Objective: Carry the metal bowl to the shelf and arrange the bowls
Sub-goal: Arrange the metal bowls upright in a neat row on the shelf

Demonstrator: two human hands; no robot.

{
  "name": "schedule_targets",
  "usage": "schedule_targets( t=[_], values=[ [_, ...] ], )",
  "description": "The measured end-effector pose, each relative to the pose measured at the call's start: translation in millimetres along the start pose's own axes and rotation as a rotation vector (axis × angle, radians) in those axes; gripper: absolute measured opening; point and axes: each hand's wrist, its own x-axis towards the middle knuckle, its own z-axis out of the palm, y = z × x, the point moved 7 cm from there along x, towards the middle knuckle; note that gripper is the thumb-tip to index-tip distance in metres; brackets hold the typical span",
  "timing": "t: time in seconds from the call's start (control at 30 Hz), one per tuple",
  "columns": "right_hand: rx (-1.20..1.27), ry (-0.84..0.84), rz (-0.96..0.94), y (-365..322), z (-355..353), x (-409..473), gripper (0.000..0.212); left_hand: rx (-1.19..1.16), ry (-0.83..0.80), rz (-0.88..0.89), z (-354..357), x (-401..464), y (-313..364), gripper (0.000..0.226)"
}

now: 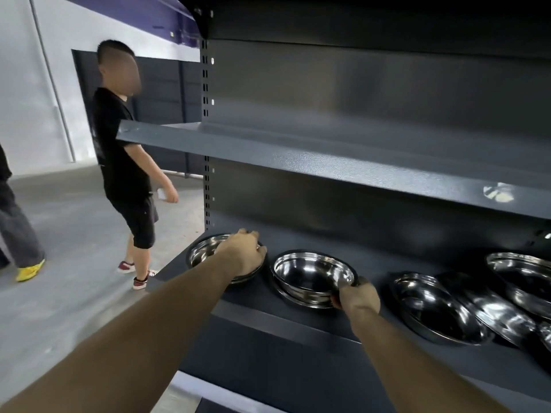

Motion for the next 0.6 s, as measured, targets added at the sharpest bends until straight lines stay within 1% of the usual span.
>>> schedule_targets(
  t=[0.07,0.13,0.2,0.3,0.4,0.5,0.6],
  values=[
    [0.011,0.009,-0.003,3,-2,3,0.039,-0.005,-0.007,0.026,4,3,5,0.052],
    [0.017,0.009,0.006,6,-5,8,0.054,-0.010,-0.012,0.048,9,6,11,0.052],
    [0.039,0.004,0.020,8,-9,8,0.061,-0.007,-0.019,0.067,13,10,18,0.052],
    [0.103,0.023,0.045,11,-22,8,0.057,0.002,-0.027,0.113,22,17,35,0.053],
    [0.107,0.055,0.047,16,-45,9,0.048,-0.005,-0.033,0.172,33,23,60,0.051],
    [0.104,0.115,0.053,22,-78,12,0.037,-0.049,-0.060,0.242,48,26,95,0.050],
    [0.108,0.169,0.085,34,-114,15,0.034,-0.060,-0.094,0.318,66,25,135,0.048]
  ],
)
